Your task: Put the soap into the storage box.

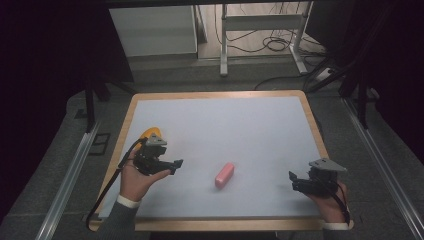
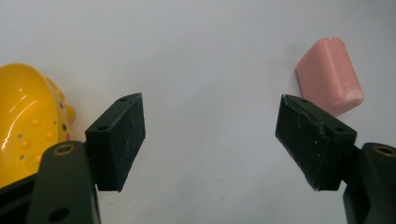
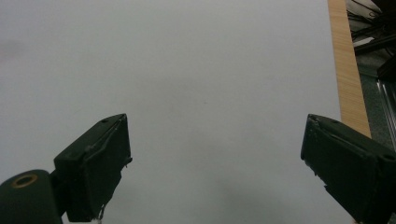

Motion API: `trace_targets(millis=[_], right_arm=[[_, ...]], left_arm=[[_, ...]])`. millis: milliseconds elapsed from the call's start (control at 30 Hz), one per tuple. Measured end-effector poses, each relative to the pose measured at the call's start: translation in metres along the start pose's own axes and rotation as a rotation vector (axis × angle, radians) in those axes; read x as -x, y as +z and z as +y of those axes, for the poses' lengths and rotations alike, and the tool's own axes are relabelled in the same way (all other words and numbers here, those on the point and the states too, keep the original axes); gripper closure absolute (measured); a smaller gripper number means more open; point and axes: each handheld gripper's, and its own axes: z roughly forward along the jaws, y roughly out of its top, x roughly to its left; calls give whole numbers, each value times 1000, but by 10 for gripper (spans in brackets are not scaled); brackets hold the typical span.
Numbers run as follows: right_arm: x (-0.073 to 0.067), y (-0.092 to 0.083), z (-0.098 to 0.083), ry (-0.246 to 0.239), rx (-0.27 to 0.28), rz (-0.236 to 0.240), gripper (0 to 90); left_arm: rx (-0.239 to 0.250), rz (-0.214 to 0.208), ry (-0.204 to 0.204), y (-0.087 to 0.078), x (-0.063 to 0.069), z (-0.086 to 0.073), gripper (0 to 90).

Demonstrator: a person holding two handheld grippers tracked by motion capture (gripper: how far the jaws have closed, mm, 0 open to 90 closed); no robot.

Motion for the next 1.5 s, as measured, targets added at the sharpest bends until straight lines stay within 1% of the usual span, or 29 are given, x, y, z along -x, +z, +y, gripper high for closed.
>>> trace_targets(millis=[67,100,167,200,333,433,467,600,633,667,767,800,867,900,933,1000,1033,1133,1233,1300,1367,1433,1467,1500], right_arm=[[0,0,0,2,6,3,82],[0,0,0,1,7,4,82],[1,0,0,2,7,4,82],[1,0,0,2,8,4,82],[1,0,-1,-2,13,7,82],[1,0,-1,-6,19,17,82],[0,0,-1,-11,22,17,82],[0,0,-1,-12,22,18,82],[0,0,-1,-13,22,19,82],[0,0,-1,-13,22,19,81],[1,0,-1,-10,22,18,82],[1,0,-1,-10,22,18,82],[2,0,-2,-8,24,19,82],[2,0,-2,-7,23,17,82],[2,0,-2,-7,24,16,82],[2,0,-1,-7,27,15,82],[2,0,-1,-8,28,16,82],[2,1,-2,-10,23,15,82],[2,1,-2,-8,19,16,82],[1,1,-2,-10,19,15,82],[0,1,-2,-14,20,15,82],[0,1,-2,-15,20,16,82],[0,1,-2,-16,20,16,82],[0,2,-2,-18,19,15,82]], left_arm=[[-4,3,12,1,3,2,241],[-4,3,12,1,3,2,239],[-4,-10,13,3,5,4,235],[-10,-5,17,4,6,4,235],[-15,-8,23,6,8,7,234],[-21,2,34,6,11,9,232],[-26,11,47,7,14,11,232],[-31,0,57,10,19,14,229],[-36,-10,67,13,22,17,228],[-36,-10,67,13,22,17,228],[-37,-21,81,16,27,22,227],[-37,-21,81,16,27,22,227],[-40,-40,80,20,30,24,226],[-40,-40,80,20,30,24,225],[-48,-44,78,23,30,24,225],[-50,-49,76,24,31,24,225],[-61,-57,78,26,32,24,226],[-73,-57,87,30,35,25,227],[-71,-61,95,31,38,27,226],[-73,-69,110,33,44,30,225],[-74,-84,104,33,45,31,225],[-77,-77,105,33,47,32,225],[-79,-70,116,34,49,32,225],[-81,-76,121,34,51,32,225]])
